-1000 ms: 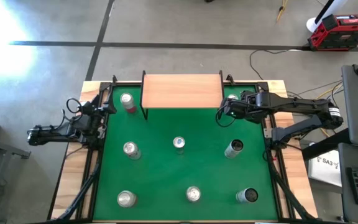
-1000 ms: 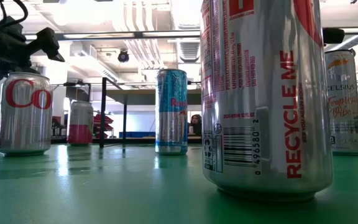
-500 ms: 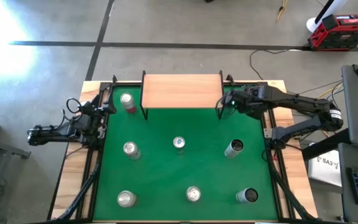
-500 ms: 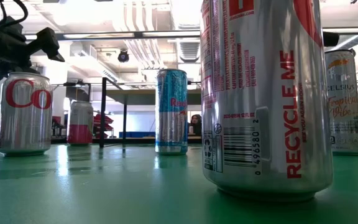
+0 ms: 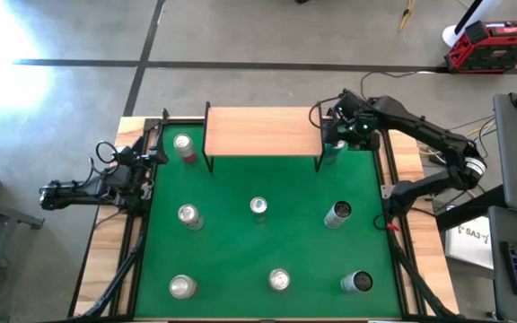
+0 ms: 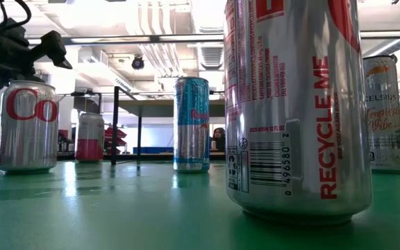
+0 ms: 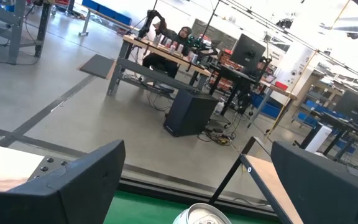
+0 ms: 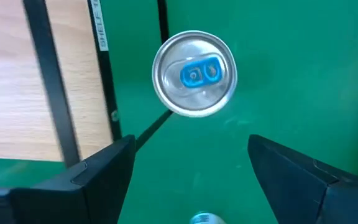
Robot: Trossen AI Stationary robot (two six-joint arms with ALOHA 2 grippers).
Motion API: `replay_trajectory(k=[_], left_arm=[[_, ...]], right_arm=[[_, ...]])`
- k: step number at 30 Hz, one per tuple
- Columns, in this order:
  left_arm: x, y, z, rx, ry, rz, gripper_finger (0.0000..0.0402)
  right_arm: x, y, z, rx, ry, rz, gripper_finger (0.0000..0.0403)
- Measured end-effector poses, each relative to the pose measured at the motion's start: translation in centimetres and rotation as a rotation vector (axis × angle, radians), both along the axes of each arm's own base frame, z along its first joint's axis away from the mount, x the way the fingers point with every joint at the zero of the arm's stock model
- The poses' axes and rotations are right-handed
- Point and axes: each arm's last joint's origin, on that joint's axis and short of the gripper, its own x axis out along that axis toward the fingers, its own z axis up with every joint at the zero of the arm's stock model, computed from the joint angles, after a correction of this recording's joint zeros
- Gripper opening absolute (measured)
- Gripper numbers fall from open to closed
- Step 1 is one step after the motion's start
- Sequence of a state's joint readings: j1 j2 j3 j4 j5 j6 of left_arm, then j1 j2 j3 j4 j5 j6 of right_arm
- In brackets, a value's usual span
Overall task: Place canned beverage on shelf
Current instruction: Move the soda cans to the center of the table
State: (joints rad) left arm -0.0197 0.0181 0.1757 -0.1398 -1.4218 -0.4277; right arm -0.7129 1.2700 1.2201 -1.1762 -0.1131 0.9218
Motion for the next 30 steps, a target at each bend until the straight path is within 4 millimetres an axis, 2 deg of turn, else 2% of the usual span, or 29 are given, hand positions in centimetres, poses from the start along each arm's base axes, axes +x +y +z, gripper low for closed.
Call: replay_trajectory(k=[16,30], left_arm=[[0.0,0.0,0.0,0.0,0.0,0.0,0.0389],[0.0,0.0,0.0,0.0,0.0,0.0,0.0389]], right_arm=[[2.9,-2.9,-0.2,0.086,0.21,0.09,0.0301],[2.7,-3.9,-0.5,0.075,0.196,0.087,0.0302]])
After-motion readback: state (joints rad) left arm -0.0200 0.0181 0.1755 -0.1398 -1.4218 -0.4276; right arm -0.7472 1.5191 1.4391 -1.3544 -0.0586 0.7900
